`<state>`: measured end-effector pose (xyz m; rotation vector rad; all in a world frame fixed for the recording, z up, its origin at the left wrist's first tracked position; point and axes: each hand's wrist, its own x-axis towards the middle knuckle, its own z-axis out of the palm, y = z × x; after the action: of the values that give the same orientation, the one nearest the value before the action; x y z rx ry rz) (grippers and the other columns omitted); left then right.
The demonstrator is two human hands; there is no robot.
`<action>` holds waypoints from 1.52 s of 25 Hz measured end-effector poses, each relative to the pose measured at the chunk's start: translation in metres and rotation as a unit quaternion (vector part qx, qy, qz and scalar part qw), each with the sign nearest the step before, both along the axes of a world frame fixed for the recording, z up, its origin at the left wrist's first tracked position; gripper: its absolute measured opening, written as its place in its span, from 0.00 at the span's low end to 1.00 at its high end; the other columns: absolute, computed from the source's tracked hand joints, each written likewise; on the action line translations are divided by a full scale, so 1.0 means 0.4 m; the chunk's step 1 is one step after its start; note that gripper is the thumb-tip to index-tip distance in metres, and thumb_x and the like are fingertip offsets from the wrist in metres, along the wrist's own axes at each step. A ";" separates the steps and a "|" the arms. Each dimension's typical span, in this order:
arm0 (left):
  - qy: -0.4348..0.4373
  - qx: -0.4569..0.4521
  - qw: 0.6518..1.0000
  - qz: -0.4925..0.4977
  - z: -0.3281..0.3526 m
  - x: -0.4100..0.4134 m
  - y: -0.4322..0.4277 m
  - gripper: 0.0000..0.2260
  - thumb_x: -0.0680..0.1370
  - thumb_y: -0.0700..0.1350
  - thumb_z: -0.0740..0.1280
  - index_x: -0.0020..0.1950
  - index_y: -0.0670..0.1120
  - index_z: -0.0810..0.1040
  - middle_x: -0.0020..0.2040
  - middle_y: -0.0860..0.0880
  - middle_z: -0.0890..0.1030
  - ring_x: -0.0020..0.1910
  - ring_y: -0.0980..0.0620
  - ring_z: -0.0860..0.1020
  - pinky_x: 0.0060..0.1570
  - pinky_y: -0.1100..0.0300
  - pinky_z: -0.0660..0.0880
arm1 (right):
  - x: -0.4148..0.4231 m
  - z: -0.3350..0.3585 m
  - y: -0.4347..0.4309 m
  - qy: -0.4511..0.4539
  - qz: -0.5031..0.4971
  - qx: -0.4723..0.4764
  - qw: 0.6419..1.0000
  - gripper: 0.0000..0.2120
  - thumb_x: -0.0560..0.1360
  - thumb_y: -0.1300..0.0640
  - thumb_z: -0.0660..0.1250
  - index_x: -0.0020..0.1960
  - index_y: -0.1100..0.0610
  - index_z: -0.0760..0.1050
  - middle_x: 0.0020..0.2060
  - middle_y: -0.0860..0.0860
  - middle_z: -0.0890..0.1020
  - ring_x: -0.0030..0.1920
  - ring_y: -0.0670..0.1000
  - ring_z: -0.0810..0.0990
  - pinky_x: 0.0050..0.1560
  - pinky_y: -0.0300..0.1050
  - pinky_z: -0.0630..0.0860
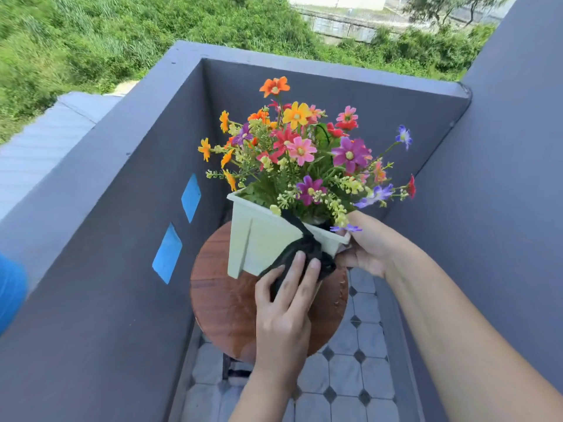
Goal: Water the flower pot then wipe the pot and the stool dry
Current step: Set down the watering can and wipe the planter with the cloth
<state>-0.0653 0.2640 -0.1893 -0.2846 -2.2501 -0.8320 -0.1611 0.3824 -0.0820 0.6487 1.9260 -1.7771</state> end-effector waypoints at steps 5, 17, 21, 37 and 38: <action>-0.160 0.190 0.958 0.142 -0.051 0.014 -0.021 0.25 0.75 0.33 0.59 0.72 0.46 0.66 0.69 0.47 0.71 0.50 0.56 0.63 0.54 0.62 0.68 | 0.007 -0.010 -0.012 -0.003 -0.018 0.007 1.000 0.17 0.77 0.64 0.53 0.30 0.57 0.63 0.29 0.55 0.68 0.26 0.52 0.72 0.24 0.44 0.79; 0.036 -0.003 0.998 0.058 0.058 -0.047 -0.086 0.22 0.72 0.24 0.58 0.62 0.39 0.78 0.64 0.46 0.75 0.57 0.44 0.68 0.59 0.55 0.68 | 0.019 -0.019 0.004 0.003 0.025 -0.007 1.000 0.15 0.74 0.68 0.51 0.31 0.58 0.66 0.21 0.50 0.71 0.21 0.47 0.72 0.24 0.41 0.78; -0.083 0.149 0.973 0.156 0.099 -0.119 -0.180 0.20 0.75 0.33 0.59 0.66 0.42 0.75 0.67 0.45 0.74 0.58 0.45 0.70 0.60 0.67 0.61 | 0.021 -0.022 0.011 0.013 0.028 -0.002 1.000 0.22 0.73 0.69 0.51 0.23 0.57 0.63 0.23 0.53 0.68 0.26 0.52 0.72 0.20 0.39 0.75; -0.345 0.203 0.908 0.122 0.250 -0.148 -0.197 0.17 0.73 0.58 0.61 0.31 0.47 0.73 0.25 0.50 0.69 0.35 0.49 0.70 0.36 0.53 0.66 | 0.018 -0.013 0.045 0.034 0.069 -0.008 0.997 0.18 0.73 0.69 0.54 0.27 0.56 0.67 0.23 0.51 0.69 0.24 0.49 0.70 0.30 0.43 0.77; -0.339 0.197 0.910 0.138 0.261 -0.148 -0.191 0.17 0.74 0.53 0.61 0.28 0.45 0.70 0.24 0.49 0.66 0.33 0.48 0.68 0.36 0.53 0.65 | 0.022 -0.015 0.045 0.022 0.061 -0.019 0.998 0.14 0.74 0.66 0.57 0.31 0.57 0.71 0.24 0.51 0.73 0.24 0.49 0.73 0.32 0.44 0.78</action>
<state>-0.1247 0.1875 -0.0850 0.5907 -2.5634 -1.3423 -0.1522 0.4006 -0.0882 0.4715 1.9129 -1.7606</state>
